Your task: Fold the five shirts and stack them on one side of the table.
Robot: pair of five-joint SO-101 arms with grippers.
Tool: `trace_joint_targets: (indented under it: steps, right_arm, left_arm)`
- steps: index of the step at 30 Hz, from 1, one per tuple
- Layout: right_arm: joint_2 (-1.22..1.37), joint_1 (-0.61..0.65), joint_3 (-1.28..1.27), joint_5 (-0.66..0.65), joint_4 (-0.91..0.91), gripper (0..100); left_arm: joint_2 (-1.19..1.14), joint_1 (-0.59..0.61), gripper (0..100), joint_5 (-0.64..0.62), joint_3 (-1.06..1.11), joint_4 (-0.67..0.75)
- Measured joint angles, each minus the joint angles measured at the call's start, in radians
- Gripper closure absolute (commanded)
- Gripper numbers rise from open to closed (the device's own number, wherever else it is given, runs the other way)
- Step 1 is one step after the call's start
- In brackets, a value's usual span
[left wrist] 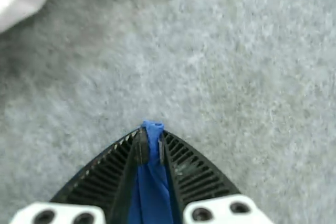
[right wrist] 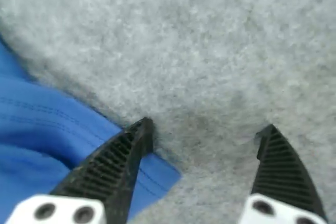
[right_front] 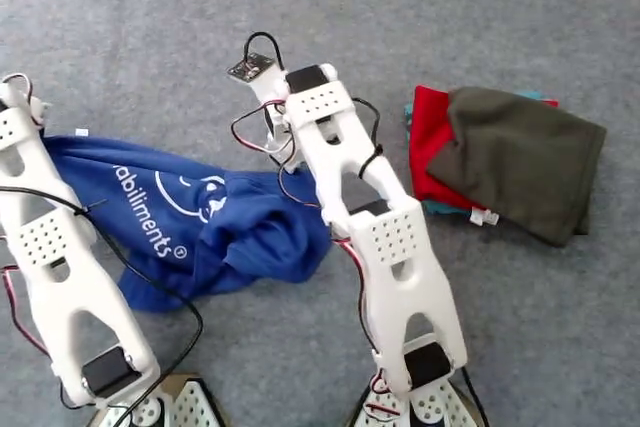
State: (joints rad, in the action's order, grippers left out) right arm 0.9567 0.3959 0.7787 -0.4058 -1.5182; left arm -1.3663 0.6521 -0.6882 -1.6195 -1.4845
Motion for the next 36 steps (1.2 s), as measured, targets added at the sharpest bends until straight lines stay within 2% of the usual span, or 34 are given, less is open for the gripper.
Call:
trace_joint_targets:
  steps: [7,16,21,23,26,29,33,36]
  right_arm:
    - [0.086,0.000,0.256,0.002,-0.209,67.0]
    - [-0.014,0.025,0.315,0.055,-0.239,67.0]
    - [-0.143,0.203,0.193,0.055,-0.239,69.1]
    - [-0.160,0.250,0.114,0.055,-0.239,78.5]
    - [-0.163,0.275,-0.008,0.055,-0.239,98.8]
    - [-0.163,0.272,-0.095,0.086,-0.239,94.6]
    - [-0.215,0.230,-0.224,0.110,-0.238,97.9]
    - [-0.347,0.198,-0.358,0.094,-0.238,97.9]
  left_arm:
    - [0.000,0.003,97,0.020,0.000,0.006]
    - [0.000,-0.008,97,0.020,0.000,0.020]
    - [0.000,-0.011,97,0.026,0.000,0.025]
    - [0.000,-0.011,97,0.026,0.000,0.025]
    - [0.000,-0.011,97,0.026,0.000,0.025]
    - [0.000,-0.011,97,0.026,0.000,0.025]
    - [0.000,-0.011,97,0.026,0.000,0.025]
    - [0.000,-0.011,97,0.026,0.000,0.025]
